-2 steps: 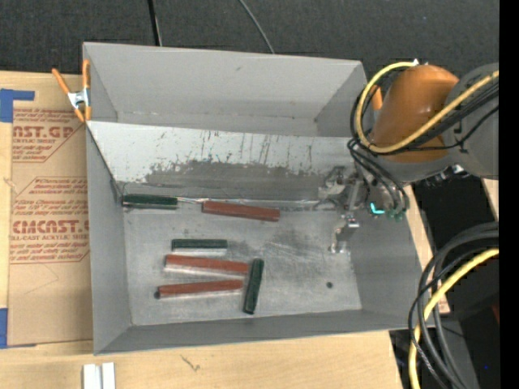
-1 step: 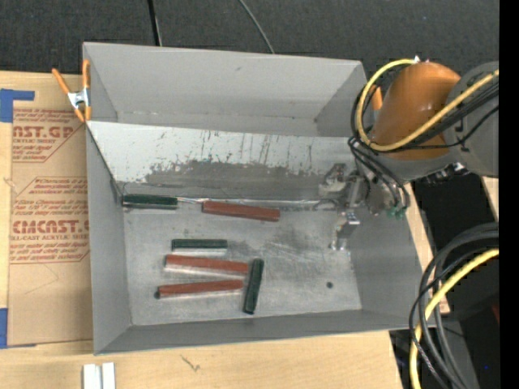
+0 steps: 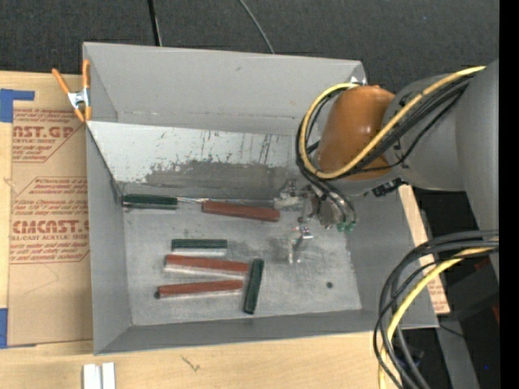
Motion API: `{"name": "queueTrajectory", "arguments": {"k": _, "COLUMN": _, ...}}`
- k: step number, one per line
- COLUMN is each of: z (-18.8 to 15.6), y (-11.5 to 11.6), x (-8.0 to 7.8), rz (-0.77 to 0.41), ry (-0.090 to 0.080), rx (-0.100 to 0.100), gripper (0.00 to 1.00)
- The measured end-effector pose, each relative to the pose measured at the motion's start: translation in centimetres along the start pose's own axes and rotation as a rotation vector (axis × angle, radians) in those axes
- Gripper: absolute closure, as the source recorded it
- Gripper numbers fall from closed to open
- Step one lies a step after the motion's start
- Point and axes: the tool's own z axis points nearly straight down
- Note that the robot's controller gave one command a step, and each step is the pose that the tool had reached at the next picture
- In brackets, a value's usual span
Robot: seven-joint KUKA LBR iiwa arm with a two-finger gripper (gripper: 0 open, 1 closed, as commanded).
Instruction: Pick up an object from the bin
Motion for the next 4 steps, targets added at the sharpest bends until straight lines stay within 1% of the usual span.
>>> {"name": "queueTrajectory", "arguments": {"k": 1, "z": -1.4, "y": 4.9, "x": -0.6, "rz": 0.175, "ry": 0.006, "rx": -0.001, "gripper": 0.0}}
{"name": "queueTrajectory", "arguments": {"k": 2, "z": -1.9, "y": 6.0, "x": -0.8, "rz": 0.143, "ry": 0.003, "rx": 0.0, "gripper": 0.0}}
{"name": "queueTrajectory", "arguments": {"k": 3, "z": 1.8, "y": 5.2, "x": -0.3, "rz": 0.26, "ry": 0.002, "rx": -0.002, "gripper": 0.0}}
{"name": "queueTrajectory", "arguments": {"k": 4, "z": 2.3, "y": 4.9, "x": -1.5, "rz": 0.318, "ry": -0.024, "rx": -0.007, "gripper": 1.0}}
